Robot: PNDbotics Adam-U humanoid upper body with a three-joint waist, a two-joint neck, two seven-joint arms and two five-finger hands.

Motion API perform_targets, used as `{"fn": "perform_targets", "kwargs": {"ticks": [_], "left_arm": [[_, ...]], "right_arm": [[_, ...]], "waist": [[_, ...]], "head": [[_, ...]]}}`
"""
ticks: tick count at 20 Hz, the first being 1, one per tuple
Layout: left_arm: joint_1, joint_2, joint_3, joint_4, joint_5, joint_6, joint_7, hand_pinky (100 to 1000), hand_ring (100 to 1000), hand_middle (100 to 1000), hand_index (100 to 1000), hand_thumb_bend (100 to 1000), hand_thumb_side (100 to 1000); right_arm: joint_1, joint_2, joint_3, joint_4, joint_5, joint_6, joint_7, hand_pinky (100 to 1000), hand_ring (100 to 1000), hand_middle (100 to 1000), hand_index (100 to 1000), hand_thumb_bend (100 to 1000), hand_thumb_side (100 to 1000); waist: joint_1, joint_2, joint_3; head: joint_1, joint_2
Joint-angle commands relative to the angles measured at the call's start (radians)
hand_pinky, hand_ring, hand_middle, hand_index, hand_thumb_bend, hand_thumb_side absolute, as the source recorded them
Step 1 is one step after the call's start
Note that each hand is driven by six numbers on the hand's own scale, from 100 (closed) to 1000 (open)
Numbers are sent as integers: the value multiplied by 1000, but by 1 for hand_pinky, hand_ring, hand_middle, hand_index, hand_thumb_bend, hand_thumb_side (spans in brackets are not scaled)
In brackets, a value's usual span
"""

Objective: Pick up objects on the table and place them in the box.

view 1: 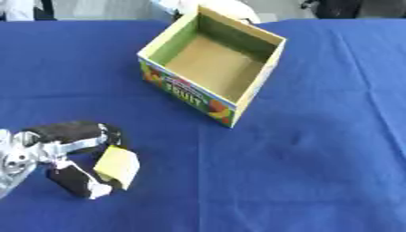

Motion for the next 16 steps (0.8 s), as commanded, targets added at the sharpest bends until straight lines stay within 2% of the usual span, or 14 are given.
{"fn": "perform_targets", "kwargs": {"ticks": [1,5,8,10,13,16], "left_arm": [[-6,42,50,-67,-8,-5,27,620,718,813,718,210,272],[-16,78,97,-132,-11,0,50,620,719,806,723,192,276],[-46,95,119,-144,-1,-6,63,620,719,804,726,174,288],[-68,103,131,-145,4,-9,72,618,716,771,725,160,278],[-117,100,155,-146,-2,-2,97,602,698,741,714,137,250],[-205,67,160,-112,7,27,109,591,681,743,687,100,205]], "right_arm": [[1,-13,-7,-21,1,0,3,684,691,578,821,100,1000],[0,-14,-7,-21,3,0,4,684,690,577,821,100,1000],[-1,-16,-7,-21,4,0,4,684,690,577,821,100,1000],[-1,-16,-7,-21,4,0,5,685,690,576,821,100,1000],[-3,-18,-6,-21,4,1,5,685,690,576,821,100,1000],[-8,-22,-3,-21,3,-1,7,685,691,577,820,100,1000]], "waist": [[2,-15,2],[5,-15,5],[7,-14,5],[8,-14,4],[10,-13,3],[9,-11,-1]], "head": [[-2,-7],[-7,-12],[-11,-15],[-14,-17],[-22,-23],[-28,-29]]}}
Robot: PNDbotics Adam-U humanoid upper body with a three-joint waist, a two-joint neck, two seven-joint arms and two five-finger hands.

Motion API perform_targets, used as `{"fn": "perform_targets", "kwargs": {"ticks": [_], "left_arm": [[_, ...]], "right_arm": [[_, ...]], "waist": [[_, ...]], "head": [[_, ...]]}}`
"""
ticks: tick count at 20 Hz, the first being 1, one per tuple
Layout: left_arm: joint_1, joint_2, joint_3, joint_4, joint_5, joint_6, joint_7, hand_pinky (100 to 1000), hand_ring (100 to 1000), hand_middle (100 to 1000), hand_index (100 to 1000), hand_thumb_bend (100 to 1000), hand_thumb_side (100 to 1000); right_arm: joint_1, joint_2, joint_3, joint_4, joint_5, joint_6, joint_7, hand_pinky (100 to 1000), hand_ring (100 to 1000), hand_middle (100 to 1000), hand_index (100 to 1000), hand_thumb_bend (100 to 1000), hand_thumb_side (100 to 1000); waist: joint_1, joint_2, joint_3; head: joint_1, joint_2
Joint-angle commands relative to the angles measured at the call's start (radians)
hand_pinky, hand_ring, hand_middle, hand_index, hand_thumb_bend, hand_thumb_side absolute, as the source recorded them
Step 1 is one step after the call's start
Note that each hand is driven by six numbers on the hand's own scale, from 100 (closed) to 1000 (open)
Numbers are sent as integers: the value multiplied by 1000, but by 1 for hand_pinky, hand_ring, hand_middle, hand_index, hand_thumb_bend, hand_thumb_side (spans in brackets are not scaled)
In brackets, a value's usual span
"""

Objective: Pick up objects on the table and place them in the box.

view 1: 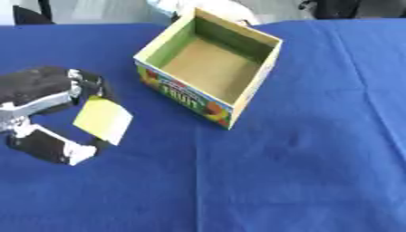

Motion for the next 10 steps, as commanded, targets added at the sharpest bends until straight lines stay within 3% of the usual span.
{"fn": "perform_targets", "kwargs": {"ticks": [1,6,10], "left_arm": [[-93,-16,19,40,19,21,14,592,682,747,685,100,206],[-313,-137,2,282,68,-25,20,599,685,756,671,100,218],[-434,-235,10,496,53,-90,55,596,679,756,657,100,231]], "right_arm": [[-10,-22,-2,-21,2,-4,5,686,691,577,820,100,1000],[-22,-22,1,-21,-1,-9,8,686,691,577,820,100,1000],[-33,-20,5,-21,-4,-11,12,687,691,576,820,100,1000]], "waist": [[-1,-13,-5],[-9,4,-22],[-14,22,-35]], "head": [[-8,-17],[-4,-34],[4,-50]]}}
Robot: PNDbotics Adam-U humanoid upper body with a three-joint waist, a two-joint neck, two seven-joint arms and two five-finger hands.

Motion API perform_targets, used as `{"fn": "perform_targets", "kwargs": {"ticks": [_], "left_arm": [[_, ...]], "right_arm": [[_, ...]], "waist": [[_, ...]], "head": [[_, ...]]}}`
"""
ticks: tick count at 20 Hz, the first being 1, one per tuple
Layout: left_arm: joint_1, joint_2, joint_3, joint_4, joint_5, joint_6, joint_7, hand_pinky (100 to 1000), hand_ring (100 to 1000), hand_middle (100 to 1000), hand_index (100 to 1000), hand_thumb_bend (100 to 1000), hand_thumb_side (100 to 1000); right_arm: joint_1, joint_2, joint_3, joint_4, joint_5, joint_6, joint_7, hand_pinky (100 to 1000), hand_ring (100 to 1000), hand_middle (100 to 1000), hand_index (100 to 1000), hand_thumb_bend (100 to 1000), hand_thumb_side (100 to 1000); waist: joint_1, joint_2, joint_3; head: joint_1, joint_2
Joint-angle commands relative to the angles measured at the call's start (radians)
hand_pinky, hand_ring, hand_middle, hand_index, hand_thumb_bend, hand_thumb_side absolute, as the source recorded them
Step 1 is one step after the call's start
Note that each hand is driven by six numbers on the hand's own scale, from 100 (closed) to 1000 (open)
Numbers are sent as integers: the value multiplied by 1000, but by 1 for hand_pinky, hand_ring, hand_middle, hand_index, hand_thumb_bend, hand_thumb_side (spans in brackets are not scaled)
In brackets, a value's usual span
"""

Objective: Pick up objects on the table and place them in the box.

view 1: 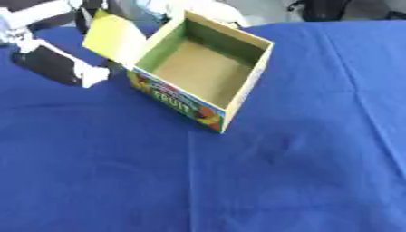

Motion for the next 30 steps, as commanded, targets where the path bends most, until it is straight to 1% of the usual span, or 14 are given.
{"fn": "perform_targets", "kwargs": {"ticks": [1,4,7,11,15,19,24,27,30], "left_arm": [[-81,-65,20,157,-20,-49,33,595,678,755,656,100,232],[-149,-142,43,308,-58,-102,71,584,662,755,639,100,261],[-195,-202,58,425,-99,-159,99,578,655,754,636,100,267],[-227,-269,86,552,-156,-225,130,578,654,752,632,100,279],[-239,-320,112,658,-253,-283,183,587,661,753,650,100,293],[-242,-356,145,735,-319,-342,258,591,662,757,645,100,300],[-250,-377,171,782,-357,-403,337,595,663,756,644,100,308],[-253,-382,182,803,-389,-422,369,598,667,757,650,100,312],[-254,-386,189,820,-421,-434,382,615,683,769,669,100,358]], "right_arm": [[-15,-19,-1,-21,-4,-4,5,687,691,576,820,100,1000],[-29,-17,4,-21,-8,-6,10,687,692,576,821,100,1000],[-38,-14,9,-21,-11,-7,18,687,692,576,821,100,1000],[-51,-10,14,-21,-17,-9,25,686,692,574,821,100,1000],[-62,-2,18,-21,-24,-8,33,685,691,573,821,100,1000],[-69,3,20,-21,-29,-7,39,684,691,573,821,100,1000],[-79,7,25,-21,-35,-7,47,684,691,572,821,100,1000],[-85,10,28,-21,-39,-8,51,684,691,571,821,100,1000],[-88,13,28,-21,-40,-8,54,683,690,571,822,100,1000]], "waist": [[-4,-8,-9],[-6,7,-30],[-5,17,-51],[-1,29,-78],[8,36,-96],[15,41,-112],[22,48,-129],[25,55,-142],[28,61,-149]], "head": [[9,-24],[21,-41],[34,-51],[55,-59],[66,-60],[73,-59],[82,-65],[86,-72],[88,-74]]}}
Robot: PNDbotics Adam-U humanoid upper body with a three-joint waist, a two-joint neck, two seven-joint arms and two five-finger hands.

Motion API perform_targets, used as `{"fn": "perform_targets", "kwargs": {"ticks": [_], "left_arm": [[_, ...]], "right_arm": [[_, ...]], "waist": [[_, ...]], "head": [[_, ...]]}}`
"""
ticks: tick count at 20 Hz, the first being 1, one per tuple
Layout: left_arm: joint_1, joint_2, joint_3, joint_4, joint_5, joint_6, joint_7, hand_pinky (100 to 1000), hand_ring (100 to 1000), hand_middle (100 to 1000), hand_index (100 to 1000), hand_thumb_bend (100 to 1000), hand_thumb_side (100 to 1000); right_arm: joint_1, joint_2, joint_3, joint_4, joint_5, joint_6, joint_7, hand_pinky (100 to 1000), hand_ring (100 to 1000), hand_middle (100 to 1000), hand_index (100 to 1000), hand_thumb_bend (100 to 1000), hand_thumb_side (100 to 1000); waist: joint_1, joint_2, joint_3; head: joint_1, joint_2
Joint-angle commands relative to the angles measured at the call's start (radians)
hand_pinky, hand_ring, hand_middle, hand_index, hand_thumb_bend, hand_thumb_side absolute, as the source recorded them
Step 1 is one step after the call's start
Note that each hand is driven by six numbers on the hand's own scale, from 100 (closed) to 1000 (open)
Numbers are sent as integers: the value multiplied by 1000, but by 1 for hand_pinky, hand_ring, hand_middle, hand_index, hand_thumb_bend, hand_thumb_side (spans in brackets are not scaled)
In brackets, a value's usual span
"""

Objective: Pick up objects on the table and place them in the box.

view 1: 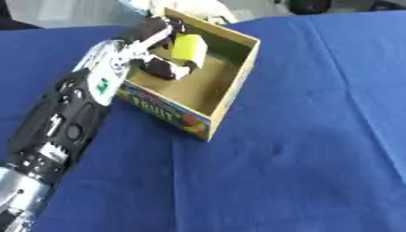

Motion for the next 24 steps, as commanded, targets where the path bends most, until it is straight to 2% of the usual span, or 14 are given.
{"fn": "perform_targets", "kwargs": {"ticks": [1,3,8,9,10,11,12,13,14,15,20,22,23,24], "left_arm": [[-26,4,16,7,-33,-13,18,627,695,779,683,137,385],[-24,4,17,14,-50,-20,17,655,723,803,719,278,484],[-22,5,22,19,-69,-30,8,655,723,803,719,278,484],[-22,7,20,20,-72,-33,6,722,784,856,794,599,724],[-20,12,16,20,-76,-39,-3,722,784,856,794,599,724],[-20,16,17,17,-80,-45,-12,753,813,879,829,742,795],[-20,20,18,13,-85,-47,-20,757,816,881,833,768,804],[-21,23,20,7,-91,-47,-24,769,829,892,848,860,820],[-21,25,21,1,-98,-46,-26,769,829,892,848,860,820],[-21,26,22,-4,-103,-44,-26,780,836,893,850,904,825],[-25,31,28,-37,-92,-25,-28,786,839,896,852,934,832],[-27,35,25,-50,-91,-15,-28,779,833,889,845,912,835],[-27,36,25,-57,-87,-12,-27,772,828,885,835,846,838],[-26,36,24,-64,-79,-9,-26,771,826,884,833,836,838]], "right_arm": [[-10,-12,-3,-21,-9,-2,5,683,690,571,822,100,1000],[-10,-12,-4,-21,-9,-2,6,684,690,571,822,100,1000],[-9,-12,-5,-21,-8,-1,5,684,690,571,822,100,1000],[-9,-12,-6,-21,-8,-1,5,684,691,571,822,100,1000],[-9,-12,-7,-21,-8,0,4,684,691,571,822,100,1000],[-9,-13,-8,-21,-7,0,4,685,691,571,822,100,1000],[-9,-13,-9,-21,-7,1,3,685,691,571,822,100,1000],[-9,-14,-9,-21,-7,1,3,685,692,571,822,100,1000],[-10,-14,-9,-21,-6,1,3,685,692,571,822,100,1000],[-10,-14,-9,-21,-6,2,2,685,692,571,822,100,1000],[-8,-15,-10,-21,-7,3,2,686,692,571,822,100,1000],[-9,-15,-11,-21,-7,3,2,686,692,571,822,100,1000],[-9,-15,-12,-21,-7,3,1,686,692,571,822,100,1000],[-9,-16,-12,-21,-7,3,1,686,693,571,822,100,1000]], "waist": [[-2,-15,-5],[0,-14,-5],[0,-13,-4],[1,-14,-4],[2,-15,-3],[2,-16,-2],[2,-17,-1],[2,-19,0],[2,-19,0],[2,-20,1],[2,-25,4],[2,-27,5],[2,-28,6],[2,-29,7]], "head": [[3,-12],[2,-10],[1,-8],[0,-7],[-2,-5],[-4,-4],[-5,-3],[-6,-3],[-6,-3],[-6,-3],[-6,-1],[-6,0],[-6,0],[-7,0]]}}
